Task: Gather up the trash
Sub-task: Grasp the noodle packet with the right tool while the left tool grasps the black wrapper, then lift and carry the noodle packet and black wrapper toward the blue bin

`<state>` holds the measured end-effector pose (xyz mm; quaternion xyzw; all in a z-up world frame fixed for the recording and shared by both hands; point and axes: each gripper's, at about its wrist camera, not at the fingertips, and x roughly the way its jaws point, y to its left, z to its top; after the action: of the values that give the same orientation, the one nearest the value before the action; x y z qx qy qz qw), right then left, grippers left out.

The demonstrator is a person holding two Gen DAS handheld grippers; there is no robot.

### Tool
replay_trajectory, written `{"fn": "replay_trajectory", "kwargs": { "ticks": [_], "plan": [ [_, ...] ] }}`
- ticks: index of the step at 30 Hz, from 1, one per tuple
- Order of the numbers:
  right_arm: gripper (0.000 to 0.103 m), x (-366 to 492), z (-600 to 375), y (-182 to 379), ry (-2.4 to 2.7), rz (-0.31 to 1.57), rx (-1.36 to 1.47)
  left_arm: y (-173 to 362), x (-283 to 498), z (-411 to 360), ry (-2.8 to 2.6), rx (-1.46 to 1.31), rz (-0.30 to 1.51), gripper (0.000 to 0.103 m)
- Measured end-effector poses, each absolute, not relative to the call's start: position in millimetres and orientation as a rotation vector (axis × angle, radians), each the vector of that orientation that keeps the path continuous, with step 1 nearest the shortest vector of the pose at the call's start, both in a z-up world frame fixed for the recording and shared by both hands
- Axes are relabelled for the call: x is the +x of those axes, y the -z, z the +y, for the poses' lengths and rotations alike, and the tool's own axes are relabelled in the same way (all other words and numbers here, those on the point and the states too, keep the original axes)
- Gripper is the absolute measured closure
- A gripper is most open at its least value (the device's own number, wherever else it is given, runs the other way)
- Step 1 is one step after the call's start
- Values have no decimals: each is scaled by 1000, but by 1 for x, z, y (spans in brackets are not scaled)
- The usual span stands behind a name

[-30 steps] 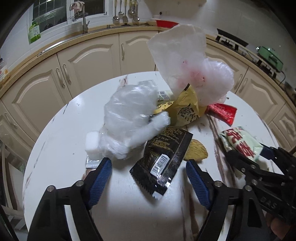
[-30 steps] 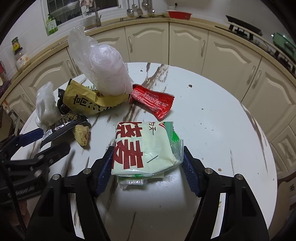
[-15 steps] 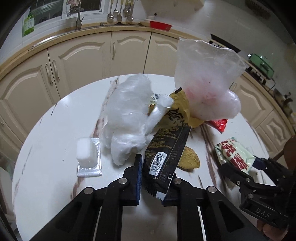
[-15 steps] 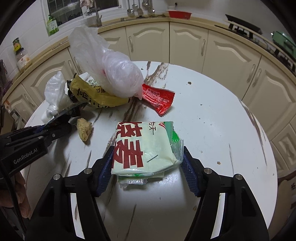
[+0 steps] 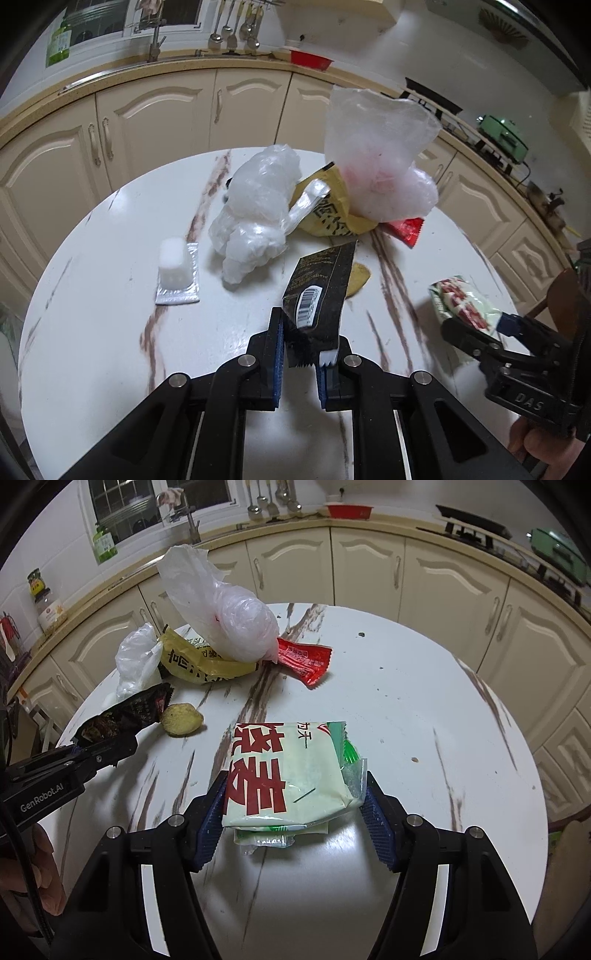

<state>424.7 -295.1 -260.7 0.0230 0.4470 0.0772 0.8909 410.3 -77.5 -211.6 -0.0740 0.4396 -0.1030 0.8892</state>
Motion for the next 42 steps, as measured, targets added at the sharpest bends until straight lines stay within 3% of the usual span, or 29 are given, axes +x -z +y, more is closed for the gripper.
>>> {"fn": "replay_trajectory", "kwargs": {
  "ticks": [3,5,7,9,10,12,13,26,42],
  "plan": [
    [38,418,-295,260,-159,928,46,213,413,-77,187,-137,938,79],
    [38,416,-294,260,-159,930,44,209,411,-80,181,-118,926,59],
    [38,413,-292,261,-161,932,44,208,413,-83,165,-103,914,46],
    [38,412,-290,260,-163,931,43,206,414,-86,163,-94,898,45],
    [38,412,-289,259,-165,930,42,207,416,-86,171,-95,896,48],
    [38,411,-289,259,-166,929,43,209,421,-88,189,-104,895,69],
    [38,411,-289,258,-167,927,43,211,425,-89,190,-103,905,93],
    [39,387,-301,238,-176,879,78,190,378,-91,259,-185,844,95],
    [39,296,-365,164,-117,689,150,111,288,-182,404,-6,674,94]
  ]
}}
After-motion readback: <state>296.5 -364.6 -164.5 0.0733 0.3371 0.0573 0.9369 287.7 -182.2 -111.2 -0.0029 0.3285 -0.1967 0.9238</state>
